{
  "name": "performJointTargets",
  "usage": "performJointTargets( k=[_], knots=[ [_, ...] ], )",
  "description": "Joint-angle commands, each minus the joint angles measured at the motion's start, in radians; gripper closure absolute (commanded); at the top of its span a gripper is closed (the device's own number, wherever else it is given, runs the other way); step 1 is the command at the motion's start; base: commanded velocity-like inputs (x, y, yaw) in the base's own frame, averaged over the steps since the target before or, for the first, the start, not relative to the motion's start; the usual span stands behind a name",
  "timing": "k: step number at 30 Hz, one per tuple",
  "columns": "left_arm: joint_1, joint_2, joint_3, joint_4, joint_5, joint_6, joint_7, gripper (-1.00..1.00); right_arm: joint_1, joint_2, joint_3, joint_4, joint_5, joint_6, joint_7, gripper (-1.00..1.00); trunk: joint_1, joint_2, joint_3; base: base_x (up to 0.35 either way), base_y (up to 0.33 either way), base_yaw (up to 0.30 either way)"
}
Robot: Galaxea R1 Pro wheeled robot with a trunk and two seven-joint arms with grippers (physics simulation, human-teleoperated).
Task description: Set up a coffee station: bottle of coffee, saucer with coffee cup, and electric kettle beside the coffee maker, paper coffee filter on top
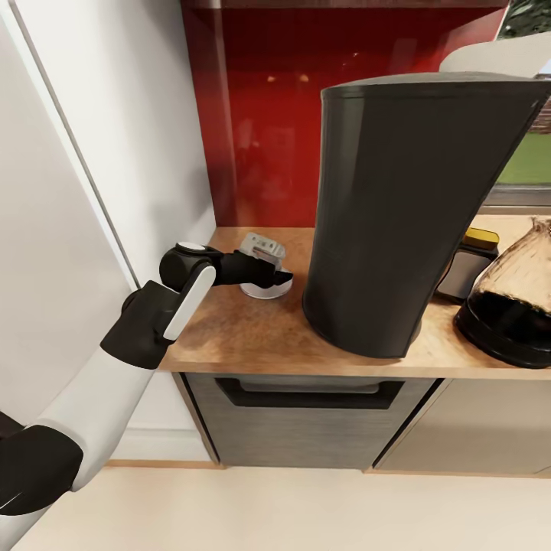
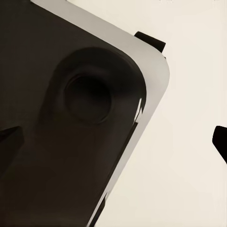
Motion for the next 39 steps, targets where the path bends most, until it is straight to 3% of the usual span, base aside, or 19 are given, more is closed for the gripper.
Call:
performJointTargets(
  k=[1,18,39],
  knots=[
    [-0.001,0.001,-0.001,0.0,-0.009,0.002,-0.009,-1.0,0.0,-0.001,0.008,0.0,0.002,-0.005,-0.001,-1.0,-0.004,0.007,0.002,0.0,0.0,0.0],
    [-0.001,0.001,-0.001,-0.004,-0.009,0.001,-0.009,-1.0,0.0,-0.001,0.008,0.0,0.002,-0.005,-0.001,-1.0,-0.004,0.007,0.002,-0.002,0.0,0.0],
    [-0.001,0.001,-0.001,-0.005,-0.009,0.001,-0.009,-1.0,0.0,-0.001,0.008,0.0,0.002,-0.005,-0.001,-1.0,-0.004,0.007,0.002,-0.115,0.0,0.0]
  ],
)
